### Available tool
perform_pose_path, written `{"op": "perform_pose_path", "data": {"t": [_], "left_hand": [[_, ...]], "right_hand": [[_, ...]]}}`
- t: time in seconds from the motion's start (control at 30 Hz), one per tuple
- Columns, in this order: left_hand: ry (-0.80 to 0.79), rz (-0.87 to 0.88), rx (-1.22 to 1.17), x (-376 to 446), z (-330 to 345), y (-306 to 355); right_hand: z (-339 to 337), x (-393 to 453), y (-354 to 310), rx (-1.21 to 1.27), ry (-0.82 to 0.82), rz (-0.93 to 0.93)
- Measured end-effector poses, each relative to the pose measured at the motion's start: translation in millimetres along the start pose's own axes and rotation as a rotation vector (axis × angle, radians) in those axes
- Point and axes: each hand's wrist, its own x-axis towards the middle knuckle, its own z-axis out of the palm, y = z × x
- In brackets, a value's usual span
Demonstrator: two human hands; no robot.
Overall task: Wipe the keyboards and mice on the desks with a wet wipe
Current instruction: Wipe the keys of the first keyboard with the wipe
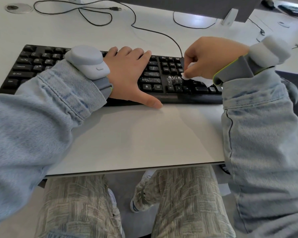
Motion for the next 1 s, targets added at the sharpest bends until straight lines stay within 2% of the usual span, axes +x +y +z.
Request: {"op": "perform_pose_path", "data": {"t": [0.07, 0.2, 0.3, 0.63, 0.9, 1.0], "left_hand": [[0.0, 0.002, -0.001, 0.0, -0.1, 0.1], [0.013, -0.002, 0.009, 0.5, 0.5, 0.5], [0.015, 0.0, 0.012, 1.4, 1.3, 0.3], [-0.008, -0.004, 0.006, 0.5, -0.6, 0.6], [-0.005, -0.003, 0.0, 0.3, -0.7, 0.6], [-0.006, -0.001, -0.005, 0.1, -0.8, 0.9]], "right_hand": [[-0.6, -0.1, 0.8, 0.025, 0.005, -0.017], [0.5, -0.2, -13.1, 0.14, 0.118, -0.133], [4.5, 0.2, -26.7, 0.136, 0.086, -0.21], [-4.0, -5.5, -4.4, 0.058, -0.027, -0.052], [-9.6, -12.1, -1.4, 0.053, -0.134, -0.066], [-8.9, -11.4, -2.2, 0.045, -0.112, -0.048]]}}
